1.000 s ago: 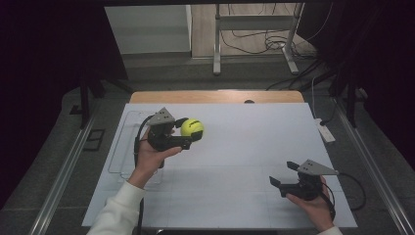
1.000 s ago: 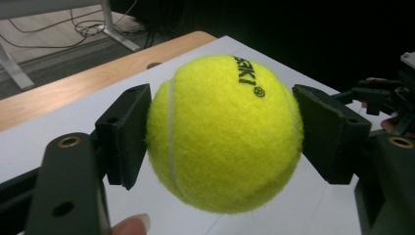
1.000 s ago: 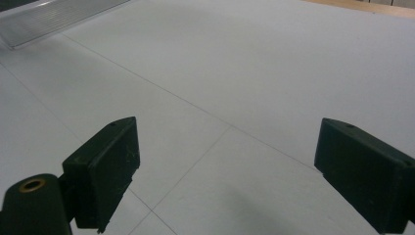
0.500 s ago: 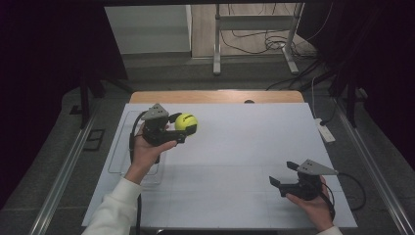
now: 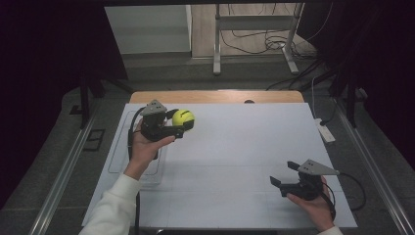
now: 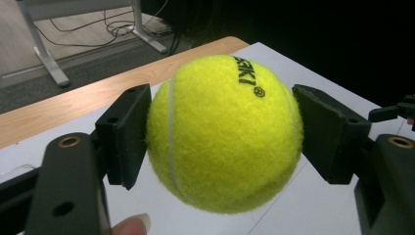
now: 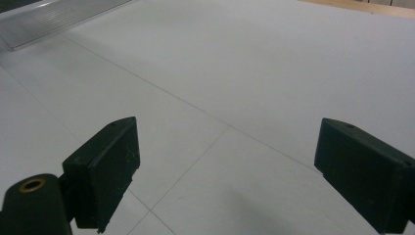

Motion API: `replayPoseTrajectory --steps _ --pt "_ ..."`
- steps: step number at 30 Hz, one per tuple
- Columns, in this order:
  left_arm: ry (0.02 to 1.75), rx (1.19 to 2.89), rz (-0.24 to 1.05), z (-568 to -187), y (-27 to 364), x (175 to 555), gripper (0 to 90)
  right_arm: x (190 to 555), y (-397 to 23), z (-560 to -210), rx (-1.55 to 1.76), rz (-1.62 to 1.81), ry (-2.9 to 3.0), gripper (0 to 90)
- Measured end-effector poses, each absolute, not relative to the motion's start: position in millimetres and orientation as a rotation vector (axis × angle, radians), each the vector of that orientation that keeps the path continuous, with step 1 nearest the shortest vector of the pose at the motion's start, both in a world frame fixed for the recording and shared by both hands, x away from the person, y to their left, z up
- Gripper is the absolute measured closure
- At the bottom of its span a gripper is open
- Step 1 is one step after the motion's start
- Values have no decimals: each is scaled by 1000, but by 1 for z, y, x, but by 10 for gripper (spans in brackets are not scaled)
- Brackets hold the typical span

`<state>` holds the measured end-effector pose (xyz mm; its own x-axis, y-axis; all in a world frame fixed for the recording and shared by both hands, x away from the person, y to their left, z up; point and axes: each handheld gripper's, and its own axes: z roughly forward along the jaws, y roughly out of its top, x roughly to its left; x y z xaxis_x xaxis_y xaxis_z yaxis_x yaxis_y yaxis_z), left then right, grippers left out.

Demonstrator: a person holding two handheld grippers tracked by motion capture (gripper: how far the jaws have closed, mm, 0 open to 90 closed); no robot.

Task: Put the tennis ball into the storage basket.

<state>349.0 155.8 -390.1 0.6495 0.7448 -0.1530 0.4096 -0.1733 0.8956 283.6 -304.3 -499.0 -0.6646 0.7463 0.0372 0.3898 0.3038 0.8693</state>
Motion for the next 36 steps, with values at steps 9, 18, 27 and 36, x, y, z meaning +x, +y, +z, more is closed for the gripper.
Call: replayPoseTrajectory --steps 9,18,27,36 --pt "943 1790 408 -387 162 351 275 284 -304 -499 1018 1310 2200 103" --pt "961 1785 422 -386 167 353 275 284 -304 -499 1021 1310 2196 104" --pt "987 1773 436 -387 174 356 275 284 -304 -499 1023 1309 2196 103" --pt "1013 1763 447 -387 183 358 275 284 -304 -499 1023 1308 2198 103"
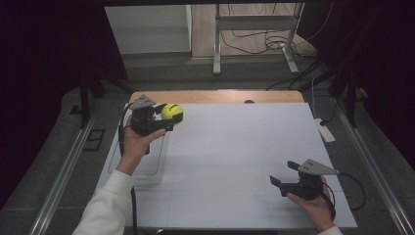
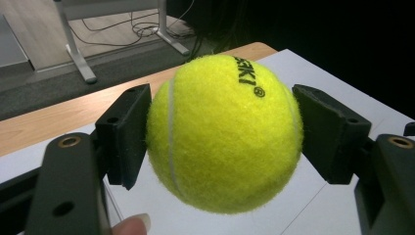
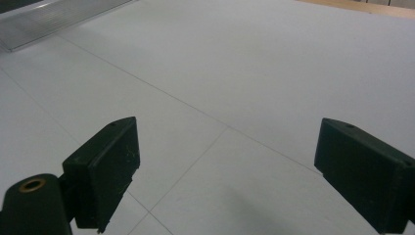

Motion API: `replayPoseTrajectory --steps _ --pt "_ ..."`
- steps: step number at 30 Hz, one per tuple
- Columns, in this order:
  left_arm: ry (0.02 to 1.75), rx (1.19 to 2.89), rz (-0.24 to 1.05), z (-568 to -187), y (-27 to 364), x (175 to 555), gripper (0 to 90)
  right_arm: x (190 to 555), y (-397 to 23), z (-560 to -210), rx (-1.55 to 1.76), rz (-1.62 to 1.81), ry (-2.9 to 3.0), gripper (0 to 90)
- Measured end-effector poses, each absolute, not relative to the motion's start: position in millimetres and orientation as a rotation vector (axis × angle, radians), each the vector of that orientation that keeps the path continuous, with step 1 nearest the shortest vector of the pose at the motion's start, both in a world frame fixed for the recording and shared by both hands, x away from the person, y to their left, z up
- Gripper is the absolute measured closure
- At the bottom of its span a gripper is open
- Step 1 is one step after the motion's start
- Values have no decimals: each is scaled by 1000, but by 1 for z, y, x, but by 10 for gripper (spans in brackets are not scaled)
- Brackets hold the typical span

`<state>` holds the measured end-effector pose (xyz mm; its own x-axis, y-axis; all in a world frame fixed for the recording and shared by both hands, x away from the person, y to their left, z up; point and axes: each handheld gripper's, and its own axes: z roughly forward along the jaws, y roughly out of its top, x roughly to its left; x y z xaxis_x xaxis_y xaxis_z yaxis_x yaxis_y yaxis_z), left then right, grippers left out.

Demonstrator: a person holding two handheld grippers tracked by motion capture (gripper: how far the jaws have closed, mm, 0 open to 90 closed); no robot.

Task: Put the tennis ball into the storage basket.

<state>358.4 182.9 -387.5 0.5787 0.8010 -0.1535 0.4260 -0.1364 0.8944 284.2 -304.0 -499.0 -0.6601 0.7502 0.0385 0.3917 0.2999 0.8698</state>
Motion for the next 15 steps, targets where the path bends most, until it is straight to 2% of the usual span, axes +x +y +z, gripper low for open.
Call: replayPoseTrajectory --steps 15 --pt "1060 1747 468 -390 196 364 275 284 -304 -499 1023 1305 2198 103"
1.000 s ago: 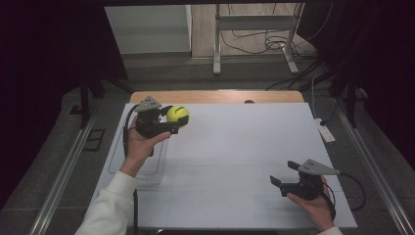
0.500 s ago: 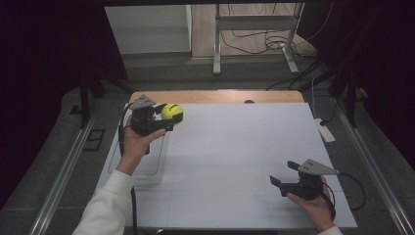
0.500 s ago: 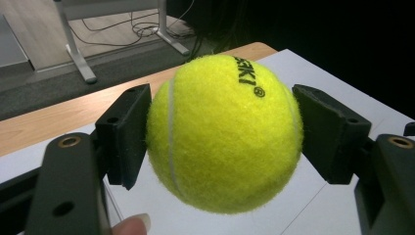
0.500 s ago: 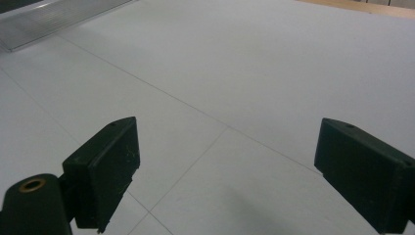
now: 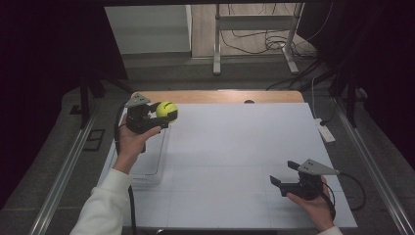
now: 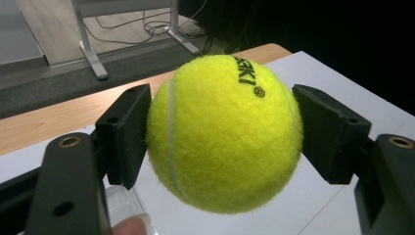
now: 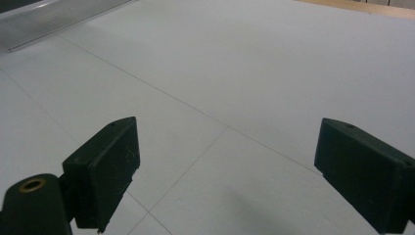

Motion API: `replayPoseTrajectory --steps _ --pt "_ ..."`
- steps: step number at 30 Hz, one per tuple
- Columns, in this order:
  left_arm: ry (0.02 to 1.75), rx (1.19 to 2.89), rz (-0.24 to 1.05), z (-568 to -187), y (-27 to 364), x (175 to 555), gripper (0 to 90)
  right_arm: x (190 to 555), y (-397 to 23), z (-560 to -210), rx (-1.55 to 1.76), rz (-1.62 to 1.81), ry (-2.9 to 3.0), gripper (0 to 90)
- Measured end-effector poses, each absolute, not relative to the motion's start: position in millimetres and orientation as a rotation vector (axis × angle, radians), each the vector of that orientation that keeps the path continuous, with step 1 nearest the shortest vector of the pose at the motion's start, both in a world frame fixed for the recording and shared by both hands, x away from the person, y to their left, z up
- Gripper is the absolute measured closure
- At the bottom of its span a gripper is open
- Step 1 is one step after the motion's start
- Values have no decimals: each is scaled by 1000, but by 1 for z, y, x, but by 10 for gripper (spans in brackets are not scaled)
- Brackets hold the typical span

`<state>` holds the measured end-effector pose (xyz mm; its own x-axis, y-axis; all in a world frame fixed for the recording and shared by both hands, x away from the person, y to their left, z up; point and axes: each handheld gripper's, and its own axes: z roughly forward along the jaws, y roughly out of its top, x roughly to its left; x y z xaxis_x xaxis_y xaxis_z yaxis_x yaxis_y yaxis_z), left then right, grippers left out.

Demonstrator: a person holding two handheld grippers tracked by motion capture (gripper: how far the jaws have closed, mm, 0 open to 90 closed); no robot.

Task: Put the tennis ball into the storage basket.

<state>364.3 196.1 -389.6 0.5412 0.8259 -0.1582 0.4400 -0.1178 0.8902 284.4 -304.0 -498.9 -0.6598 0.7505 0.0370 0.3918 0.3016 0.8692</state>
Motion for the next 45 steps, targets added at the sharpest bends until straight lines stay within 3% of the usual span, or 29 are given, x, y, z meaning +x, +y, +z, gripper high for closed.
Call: replayPoseTrajectory --steps 45 --pt "1177 1716 523 -392 227 379 275 285 -304 -499 1029 1294 2199 104"
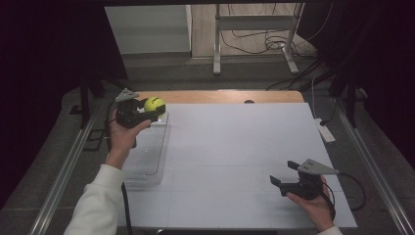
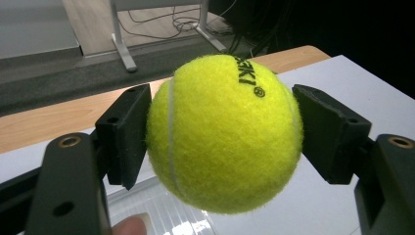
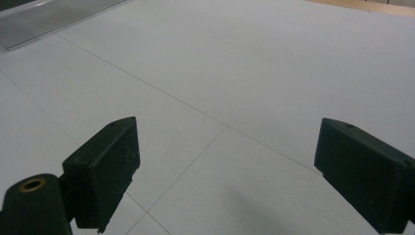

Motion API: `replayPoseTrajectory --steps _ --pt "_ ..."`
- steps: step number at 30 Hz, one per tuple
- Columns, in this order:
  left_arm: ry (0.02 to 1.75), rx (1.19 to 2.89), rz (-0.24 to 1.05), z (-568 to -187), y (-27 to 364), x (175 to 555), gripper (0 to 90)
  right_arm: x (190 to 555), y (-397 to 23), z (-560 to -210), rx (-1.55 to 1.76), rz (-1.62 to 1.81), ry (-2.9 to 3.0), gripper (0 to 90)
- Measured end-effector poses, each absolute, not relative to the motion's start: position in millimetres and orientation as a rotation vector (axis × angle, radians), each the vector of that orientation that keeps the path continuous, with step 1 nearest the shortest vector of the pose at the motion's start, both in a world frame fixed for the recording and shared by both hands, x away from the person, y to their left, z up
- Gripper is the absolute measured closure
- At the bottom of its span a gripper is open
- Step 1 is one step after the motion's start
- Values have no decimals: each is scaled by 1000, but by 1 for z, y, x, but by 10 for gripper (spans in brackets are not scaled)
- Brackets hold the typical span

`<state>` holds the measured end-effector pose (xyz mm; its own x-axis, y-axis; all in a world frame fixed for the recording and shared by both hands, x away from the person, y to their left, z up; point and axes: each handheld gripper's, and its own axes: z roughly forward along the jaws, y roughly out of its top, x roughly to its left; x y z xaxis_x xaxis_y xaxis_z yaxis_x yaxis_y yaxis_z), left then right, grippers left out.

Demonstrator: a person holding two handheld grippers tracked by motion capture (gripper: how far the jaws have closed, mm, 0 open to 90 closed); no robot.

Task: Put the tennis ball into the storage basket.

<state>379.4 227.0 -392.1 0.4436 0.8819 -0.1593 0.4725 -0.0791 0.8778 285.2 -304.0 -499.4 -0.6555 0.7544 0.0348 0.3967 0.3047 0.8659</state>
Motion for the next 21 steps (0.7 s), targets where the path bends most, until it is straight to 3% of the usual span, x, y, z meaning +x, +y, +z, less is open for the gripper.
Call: replayPoseTrajectory --steps 21 --pt "1245 1699 532 -399 241 393 275 284 -306 -499 1042 1294 2189 103"
